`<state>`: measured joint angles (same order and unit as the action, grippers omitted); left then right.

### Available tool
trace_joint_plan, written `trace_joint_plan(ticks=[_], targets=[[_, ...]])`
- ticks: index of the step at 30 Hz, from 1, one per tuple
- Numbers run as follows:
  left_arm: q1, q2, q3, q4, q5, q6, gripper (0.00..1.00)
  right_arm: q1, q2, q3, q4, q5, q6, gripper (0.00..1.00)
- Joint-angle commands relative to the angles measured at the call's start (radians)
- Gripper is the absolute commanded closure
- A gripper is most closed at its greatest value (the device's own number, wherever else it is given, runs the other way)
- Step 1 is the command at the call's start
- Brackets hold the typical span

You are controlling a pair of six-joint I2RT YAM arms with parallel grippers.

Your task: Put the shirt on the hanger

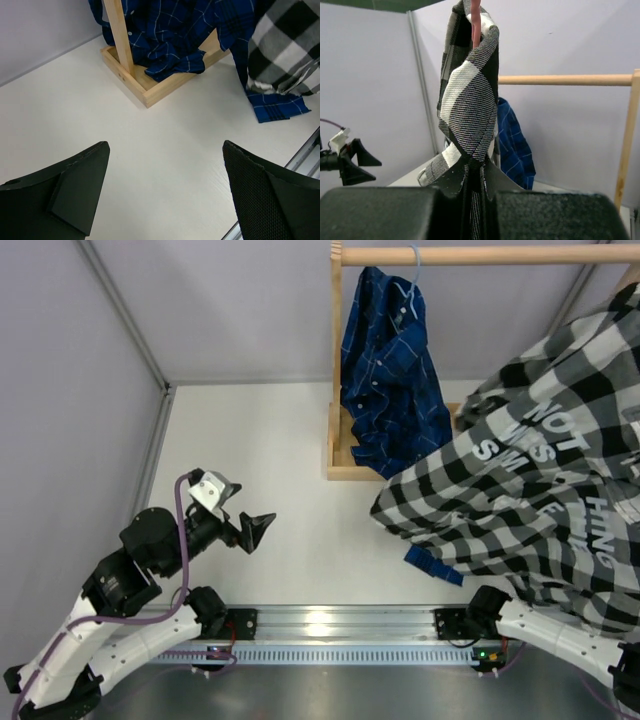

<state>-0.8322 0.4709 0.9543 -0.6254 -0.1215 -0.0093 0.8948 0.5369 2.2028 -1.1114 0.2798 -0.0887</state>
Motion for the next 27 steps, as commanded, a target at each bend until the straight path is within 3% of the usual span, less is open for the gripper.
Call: trace_joint_plan(ticks=[1, 8, 17, 20, 27], targets=[[0.002, -0.014, -0.005, 0.012, -0.006, -0.011, 0.02, 0.021, -0.008, 0.049, 0.107, 0.094, -0.028, 1.00], [0.002, -0.018, -0.015, 0.018, 0.008, -0.023, 0.02, 0.023, -0.022, 0.015, 0.102, 0.220, -0.051, 1.00], [0.002, 0.000, -0.028, 0.047, 0.036, -0.041, 0.02, 0.058, 0.058, -0.314, 0.106, 0.435, -0.031, 1.00], [0.002, 0.011, -0.028, 0.050, 0.051, -0.047, 0.02, 0.154, 0.041, -0.419, 0.177, 0.524, -0.002, 1.00], [0.002, 0.026, -0.040, 0.082, 0.051, -0.078, 0.02, 0.530, -0.025, -0.635, 0.443, 0.830, -0.028, 1.00]])
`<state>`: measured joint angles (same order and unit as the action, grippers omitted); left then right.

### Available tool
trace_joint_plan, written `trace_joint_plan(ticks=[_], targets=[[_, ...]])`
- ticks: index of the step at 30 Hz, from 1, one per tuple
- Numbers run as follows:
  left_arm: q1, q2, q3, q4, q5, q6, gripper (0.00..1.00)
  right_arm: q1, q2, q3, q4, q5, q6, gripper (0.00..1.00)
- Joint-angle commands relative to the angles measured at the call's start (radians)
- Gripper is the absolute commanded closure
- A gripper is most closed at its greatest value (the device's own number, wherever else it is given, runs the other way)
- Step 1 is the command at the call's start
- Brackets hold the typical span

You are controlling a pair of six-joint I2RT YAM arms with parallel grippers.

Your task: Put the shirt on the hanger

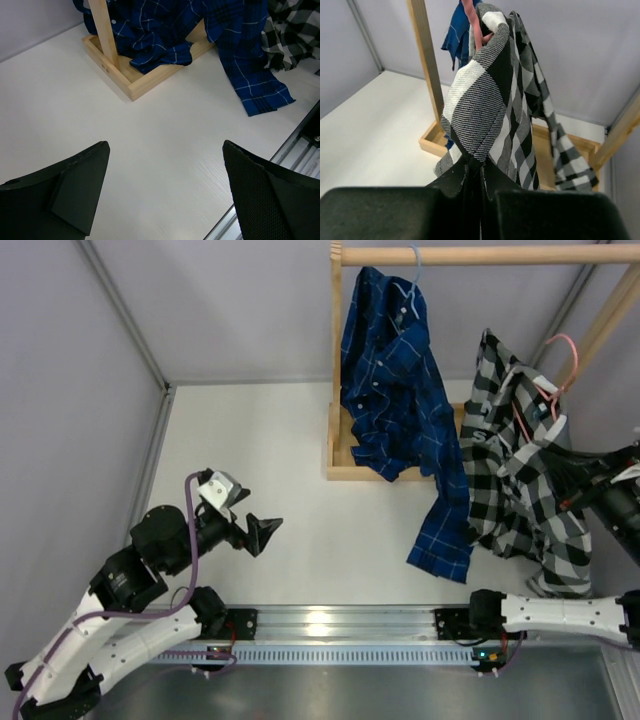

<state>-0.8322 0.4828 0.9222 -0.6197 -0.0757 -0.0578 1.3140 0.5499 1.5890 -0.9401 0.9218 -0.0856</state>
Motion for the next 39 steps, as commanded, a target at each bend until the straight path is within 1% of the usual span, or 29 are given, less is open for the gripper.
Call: trace_joint_plan(ticks=[1, 2, 3, 4, 5, 7, 12, 15, 19, 22, 24, 25, 26, 27, 28, 29, 30, 31, 32, 33, 34, 35, 36, 37, 38, 39], targets=[[0.005, 0.019, -0.006, 0.083, -0.007, -0.036, 0.02, 0.158, -0.044, -0.027, 0.311, 0.269, -0.054, 1.00], [0.008, 0.022, -0.005, 0.083, -0.015, -0.037, 0.02, 0.251, -0.060, -0.034, 0.351, 0.299, -0.106, 1.00], [0.011, 0.023, -0.003, 0.083, -0.025, -0.042, 0.02, 0.299, -0.071, -0.038, 0.438, 0.325, -0.133, 1.00], [0.022, 0.025, -0.002, 0.083, -0.039, -0.045, 0.02, 0.345, -0.085, -0.049, 0.501, 0.389, -0.178, 1.00], [0.027, 0.025, -0.002, 0.086, -0.065, -0.050, 0.02, 0.414, -0.102, -0.069, 0.553, 0.411, -0.259, 1.00], [0.047, 0.020, -0.005, 0.087, -0.078, -0.051, 0.02, 0.448, -0.096, -0.072, 0.610, 0.461, -0.318, 1.00], [0.059, 0.011, -0.020, 0.094, -0.078, -0.050, 0.02, 0.449, -0.054, -0.066, 0.609, 0.531, -0.362, 1.00], [0.062, 0.019, -0.016, 0.094, -0.073, -0.051, 0.02, 0.445, -0.018, -0.063, 0.604, 0.623, -0.391, 1.00], [0.073, 0.020, -0.019, 0.097, -0.059, -0.050, 0.02, 0.436, 0.057, -0.052, 0.600, 0.787, -0.413, 1.00], [0.085, 0.028, -0.019, 0.098, -0.038, -0.050, 0.02, 0.400, 0.131, -0.046, 0.598, 0.818, -0.411, 1.00], [0.093, 0.031, -0.019, 0.101, -0.027, -0.051, 0.02, 0.337, 0.186, -0.057, 0.601, 0.795, -0.387, 1.00], [0.102, 0.031, -0.020, 0.101, -0.012, -0.051, 0.02, 0.306, 0.205, -0.063, 0.603, 0.749, -0.376, 1.00], [0.107, 0.036, -0.022, 0.106, -0.004, -0.053, 0.02, 0.233, 0.243, -0.082, 0.604, 0.721, -0.358, 1.00], [0.116, 0.037, -0.022, 0.106, 0.004, -0.053, 0.02, 0.190, 0.261, -0.092, 0.606, 0.688, -0.346, 1.00], [0.119, 0.037, -0.020, 0.107, 0.010, -0.054, 0.02, 0.135, 0.280, -0.101, 0.609, 0.608, -0.333, 1.00], [0.122, 0.039, -0.022, 0.107, 0.022, -0.054, 0.02, 0.026, 0.306, -0.121, 0.610, 0.565, -0.306, 1.00], [0.125, 0.039, -0.023, 0.109, 0.027, -0.054, 0.02, -0.026, 0.312, -0.132, 0.613, 0.510, -0.290, 1.00], [0.128, 0.040, -0.023, 0.109, 0.031, -0.054, 0.02, -0.088, 0.317, -0.139, 0.618, 0.394, -0.273, 1.00], [0.128, 0.039, -0.025, 0.109, 0.037, -0.054, 0.02, -0.195, 0.314, -0.155, 0.618, 0.343, -0.231, 1.00], [0.130, 0.036, -0.028, 0.109, 0.040, -0.051, 0.02, -0.244, 0.312, -0.161, 0.616, 0.287, -0.212, 1.00], [0.130, 0.037, -0.028, 0.109, 0.042, -0.051, 0.02, -0.293, 0.315, -0.165, 0.600, 0.196, -0.168, 1.00], [0.130, 0.037, -0.031, 0.109, 0.045, -0.048, 0.02, -0.394, 0.320, -0.170, 0.584, 0.139, -0.134, 1.00], [0.130, 0.039, -0.034, 0.110, 0.051, -0.043, 0.02, -0.462, 0.324, -0.169, 0.560, 0.053, -0.088, 1.00], [0.131, 0.040, -0.036, 0.109, 0.053, -0.042, 0.02, -0.540, 0.338, -0.159, 0.517, -0.147, -0.006, 1.00], [0.133, 0.043, -0.034, 0.110, 0.054, -0.042, 0.02, -0.693, 0.349, -0.155, 0.502, -0.243, 0.030, 1.00], [0.140, 0.048, -0.034, 0.109, 0.062, -0.042, 0.02, -0.760, 0.355, -0.155, 0.500, -0.329, 0.052, 1.00]])
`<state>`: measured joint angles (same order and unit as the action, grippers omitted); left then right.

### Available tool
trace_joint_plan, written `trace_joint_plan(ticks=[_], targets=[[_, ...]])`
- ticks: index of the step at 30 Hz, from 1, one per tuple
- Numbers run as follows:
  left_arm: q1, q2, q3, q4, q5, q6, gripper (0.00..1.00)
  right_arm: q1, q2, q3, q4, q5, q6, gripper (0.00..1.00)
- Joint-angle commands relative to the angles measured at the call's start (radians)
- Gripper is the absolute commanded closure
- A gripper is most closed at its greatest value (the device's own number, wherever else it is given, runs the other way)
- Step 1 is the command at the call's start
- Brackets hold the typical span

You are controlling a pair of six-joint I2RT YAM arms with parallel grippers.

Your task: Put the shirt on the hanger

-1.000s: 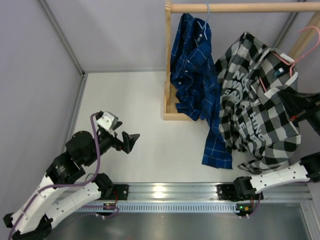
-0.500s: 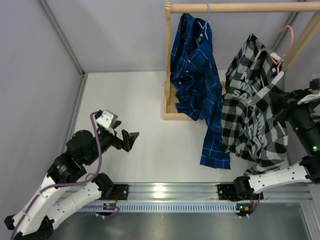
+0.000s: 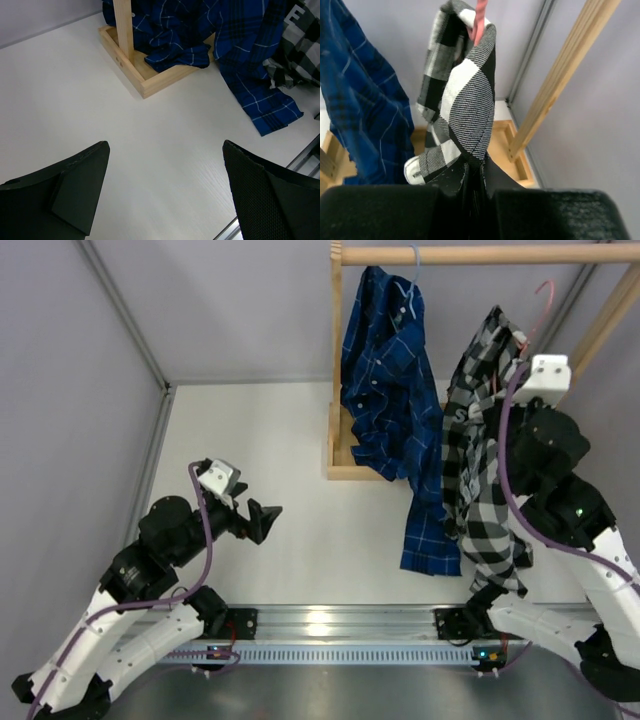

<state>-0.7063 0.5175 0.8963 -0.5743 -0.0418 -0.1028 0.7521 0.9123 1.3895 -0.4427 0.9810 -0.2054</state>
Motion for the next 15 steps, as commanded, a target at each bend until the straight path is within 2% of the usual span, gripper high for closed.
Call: trace_joint_plan(ticks=[1, 2, 4, 5, 8, 10, 13, 15], targets=[[0.018, 0.013, -0.010, 0.063, 0.036, 0.003, 0.02, -0.262, -0.006, 0.042, 0.005, -0.519, 0.196, 1.00], [0.019, 0.012, -0.011, 0.063, 0.037, 0.003, 0.02, -0.386, -0.001, 0.037, 0.022, -0.589, 0.237, 1.00], [0.022, 0.009, -0.019, 0.063, 0.037, 0.006, 0.02, -0.521, 0.028, 0.045, 0.032, -0.834, 0.274, 1.00], [0.022, 0.006, -0.022, 0.063, 0.037, 0.008, 0.02, -0.674, 0.045, 0.064, 0.030, -0.937, 0.287, 1.00], [0.027, 0.003, -0.030, 0.063, 0.037, 0.015, 0.02, -0.827, 0.088, 0.082, 0.058, -1.168, 0.291, 1.00], [0.042, -0.002, -0.036, 0.063, 0.037, 0.014, 0.02, -0.865, 0.067, 0.037, 0.143, -1.232, 0.323, 1.00], [0.064, -0.005, -0.045, 0.063, 0.085, 0.015, 0.02, -0.918, 0.025, 0.002, 0.235, -1.251, 0.334, 1.00], [0.074, -0.011, -0.046, 0.065, 0.095, 0.017, 0.02, -0.938, 0.037, 0.028, 0.234, -1.274, 0.321, 1.00]])
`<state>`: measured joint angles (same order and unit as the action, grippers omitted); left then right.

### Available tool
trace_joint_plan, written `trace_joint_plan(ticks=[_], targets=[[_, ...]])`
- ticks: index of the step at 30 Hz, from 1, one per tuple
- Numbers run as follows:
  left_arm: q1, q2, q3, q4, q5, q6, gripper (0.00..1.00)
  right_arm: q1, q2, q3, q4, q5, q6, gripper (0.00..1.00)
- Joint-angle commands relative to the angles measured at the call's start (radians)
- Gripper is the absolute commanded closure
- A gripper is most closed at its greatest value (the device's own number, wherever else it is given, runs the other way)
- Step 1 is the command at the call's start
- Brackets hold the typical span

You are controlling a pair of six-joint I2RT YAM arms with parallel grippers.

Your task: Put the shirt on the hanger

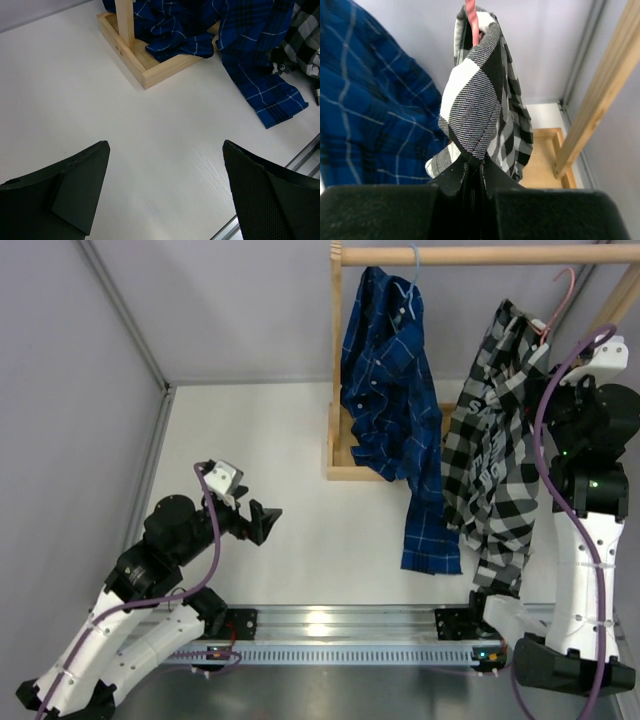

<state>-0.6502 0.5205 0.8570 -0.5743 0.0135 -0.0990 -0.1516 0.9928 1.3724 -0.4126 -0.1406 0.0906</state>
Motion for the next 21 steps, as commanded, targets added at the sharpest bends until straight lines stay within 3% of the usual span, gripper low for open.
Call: trace_joint_plan(ticks=[1, 13, 21], targets=[[0.020, -0.017, -0.007, 0.065, 0.046, 0.015, 0.02, -0.051, -0.019, 0.072, 0.198, -0.168, 0.023, 1.00], [0.030, -0.045, -0.010, 0.071, 0.065, 0.019, 0.02, -0.080, 0.251, 0.327, 0.127, -0.206, 0.014, 1.00], [0.034, -0.037, -0.009, 0.070, 0.082, 0.024, 0.02, -0.082, 0.323, 0.352, 0.118, -0.188, 0.008, 1.00]])
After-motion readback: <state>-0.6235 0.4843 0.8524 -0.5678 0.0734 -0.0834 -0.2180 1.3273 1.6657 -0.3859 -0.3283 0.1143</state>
